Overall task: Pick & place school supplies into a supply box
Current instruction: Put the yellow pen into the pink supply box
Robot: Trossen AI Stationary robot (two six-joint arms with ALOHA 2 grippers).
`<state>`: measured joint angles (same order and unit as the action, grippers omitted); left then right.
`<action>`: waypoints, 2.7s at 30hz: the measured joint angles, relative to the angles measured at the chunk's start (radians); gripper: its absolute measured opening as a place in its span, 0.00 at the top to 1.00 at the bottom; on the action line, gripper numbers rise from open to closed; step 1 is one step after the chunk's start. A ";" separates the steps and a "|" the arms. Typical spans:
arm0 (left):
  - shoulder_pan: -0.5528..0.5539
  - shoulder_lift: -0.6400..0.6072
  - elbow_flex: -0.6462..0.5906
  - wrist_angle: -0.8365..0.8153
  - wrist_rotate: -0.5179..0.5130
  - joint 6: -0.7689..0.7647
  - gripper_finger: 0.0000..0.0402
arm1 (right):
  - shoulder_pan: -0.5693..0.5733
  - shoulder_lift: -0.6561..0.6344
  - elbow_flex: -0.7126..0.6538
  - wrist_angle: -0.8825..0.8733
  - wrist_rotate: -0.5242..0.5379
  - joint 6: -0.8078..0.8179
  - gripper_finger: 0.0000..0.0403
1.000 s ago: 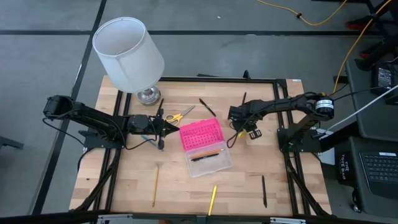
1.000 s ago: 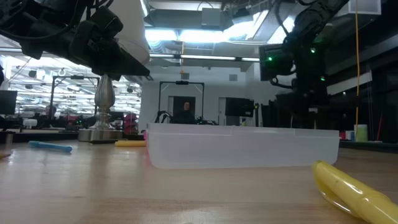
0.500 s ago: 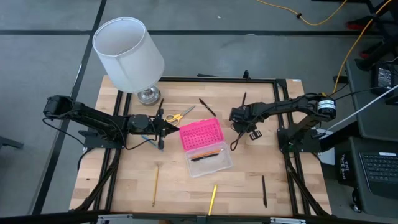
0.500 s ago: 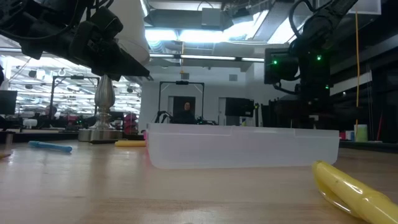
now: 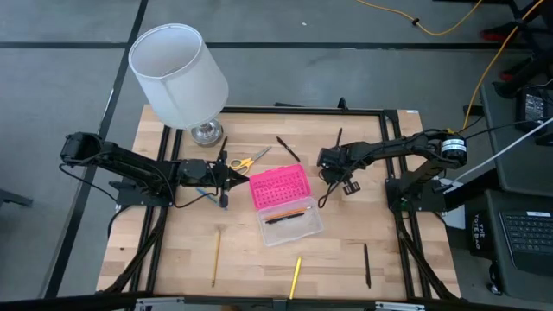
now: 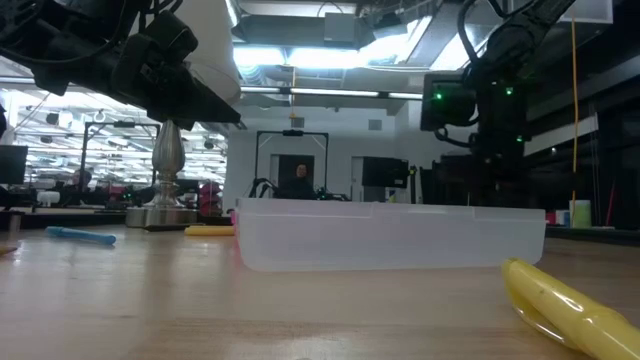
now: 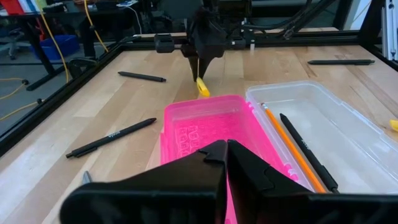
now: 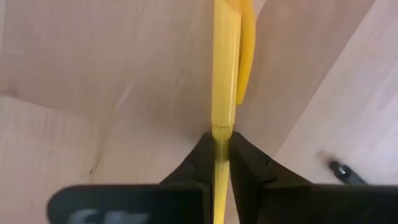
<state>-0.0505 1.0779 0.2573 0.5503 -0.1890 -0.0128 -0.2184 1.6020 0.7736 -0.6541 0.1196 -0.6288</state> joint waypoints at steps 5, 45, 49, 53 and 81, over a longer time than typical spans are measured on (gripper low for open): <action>0.000 0.000 0.000 0.000 0.000 0.000 0.98 | 0.009 0.001 0.000 0.009 0.010 0.009 0.93; 0.000 0.000 0.000 -0.001 0.000 0.000 0.99 | 0.137 -0.498 0.137 -0.027 -0.099 0.416 0.93; 0.000 0.000 0.000 -0.001 0.000 0.000 0.99 | 0.137 -0.495 0.135 -0.014 -0.099 0.418 0.93; 0.000 0.000 0.000 -0.001 0.000 0.000 0.98 | 0.137 -0.494 0.135 0.030 -0.132 0.417 0.93; 0.000 0.000 0.000 -0.001 0.000 0.000 0.99 | 0.232 -0.484 0.134 0.218 -0.150 0.439 0.93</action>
<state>-0.0505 1.0779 0.2573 0.5498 -0.1886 -0.0126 0.0137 1.1183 0.9081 -0.4365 -0.0301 -0.1893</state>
